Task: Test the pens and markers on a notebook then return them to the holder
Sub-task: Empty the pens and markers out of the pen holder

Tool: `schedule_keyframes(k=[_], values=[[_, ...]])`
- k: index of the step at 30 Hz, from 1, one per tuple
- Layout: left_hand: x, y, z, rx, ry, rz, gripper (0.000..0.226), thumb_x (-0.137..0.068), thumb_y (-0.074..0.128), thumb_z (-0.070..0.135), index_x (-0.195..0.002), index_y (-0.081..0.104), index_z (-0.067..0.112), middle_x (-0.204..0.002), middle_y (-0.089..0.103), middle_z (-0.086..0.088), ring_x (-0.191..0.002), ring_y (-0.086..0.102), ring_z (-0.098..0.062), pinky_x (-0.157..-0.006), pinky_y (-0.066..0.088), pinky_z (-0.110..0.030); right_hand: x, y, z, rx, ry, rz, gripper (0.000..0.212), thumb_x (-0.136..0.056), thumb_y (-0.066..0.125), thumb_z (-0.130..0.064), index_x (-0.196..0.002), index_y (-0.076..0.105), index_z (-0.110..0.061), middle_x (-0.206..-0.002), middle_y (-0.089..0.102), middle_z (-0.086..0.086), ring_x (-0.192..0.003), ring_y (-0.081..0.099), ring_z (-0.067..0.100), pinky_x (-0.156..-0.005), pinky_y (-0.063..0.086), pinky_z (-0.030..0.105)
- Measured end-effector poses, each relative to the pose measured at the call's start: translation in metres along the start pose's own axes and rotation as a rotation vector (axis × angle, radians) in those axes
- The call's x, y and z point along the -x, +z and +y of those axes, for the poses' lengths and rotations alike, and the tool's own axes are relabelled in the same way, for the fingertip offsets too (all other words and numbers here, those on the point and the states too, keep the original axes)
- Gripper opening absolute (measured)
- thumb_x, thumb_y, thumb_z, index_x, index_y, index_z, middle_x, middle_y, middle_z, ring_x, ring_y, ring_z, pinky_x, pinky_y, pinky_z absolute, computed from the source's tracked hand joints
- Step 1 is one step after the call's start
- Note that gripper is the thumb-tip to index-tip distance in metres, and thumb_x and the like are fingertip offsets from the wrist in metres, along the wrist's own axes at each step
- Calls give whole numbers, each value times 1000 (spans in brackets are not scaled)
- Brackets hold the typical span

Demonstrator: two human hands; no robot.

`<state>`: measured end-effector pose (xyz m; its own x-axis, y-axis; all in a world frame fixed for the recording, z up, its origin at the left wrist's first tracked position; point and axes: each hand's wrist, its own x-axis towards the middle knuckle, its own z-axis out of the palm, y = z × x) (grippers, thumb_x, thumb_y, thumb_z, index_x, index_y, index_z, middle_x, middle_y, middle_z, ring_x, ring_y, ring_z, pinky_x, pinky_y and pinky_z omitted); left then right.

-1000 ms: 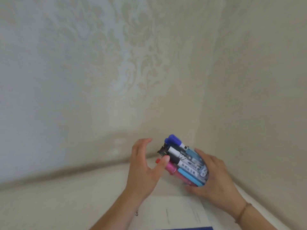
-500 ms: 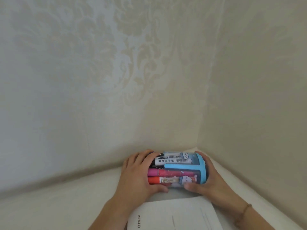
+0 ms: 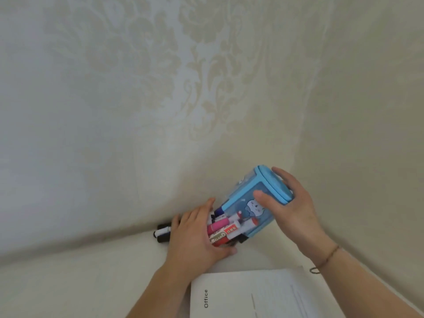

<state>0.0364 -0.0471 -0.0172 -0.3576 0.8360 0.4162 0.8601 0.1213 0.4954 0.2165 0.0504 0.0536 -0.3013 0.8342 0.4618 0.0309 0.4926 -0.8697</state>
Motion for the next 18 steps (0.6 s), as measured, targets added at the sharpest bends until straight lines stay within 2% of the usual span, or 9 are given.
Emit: schedule_keyframes(k=[4,8,10,15,18], values=[[2,-2,3,-69,46,-34,107,-54,59,86,-145,17,46,-141,38,25,-131,34,-3,-115,20,-40,-4,-11,2,-36,43,80,62,-60,79,-47,-118,61,-36,-112,65,-9,-95,69,12,-73,60,30],[2,-1,1,-129,72,-96,100,-53,55,90,-140,30,48,-140,39,28,-131,34,-3,-117,11,-46,-12,-24,0,-59,46,192,42,-74,77,-38,-114,62,-34,-108,65,-7,-95,67,17,-75,59,39],[3,-2,2,-137,71,-132,103,-49,52,93,-140,32,48,-141,37,29,-133,32,-2,-118,7,-48,-16,-29,-3,-55,38,194,42,-75,76,-39,-113,62,-34,-108,66,-6,-94,68,17,-75,60,40],[6,-1,7,-145,119,-159,114,-48,24,102,-145,27,43,-145,35,25,-137,28,-4,-119,1,-52,-21,-40,-9,-78,22,234,35,-77,76,-40,-109,61,-38,-109,66,0,-93,69,20,-74,60,45],[7,1,12,-127,119,-152,105,-59,27,97,-148,14,44,-148,32,24,-138,26,-3,-119,4,-50,-18,-41,-11,-71,9,210,38,-76,76,-38,-112,62,-34,-108,66,-3,-93,69,18,-72,60,42]])
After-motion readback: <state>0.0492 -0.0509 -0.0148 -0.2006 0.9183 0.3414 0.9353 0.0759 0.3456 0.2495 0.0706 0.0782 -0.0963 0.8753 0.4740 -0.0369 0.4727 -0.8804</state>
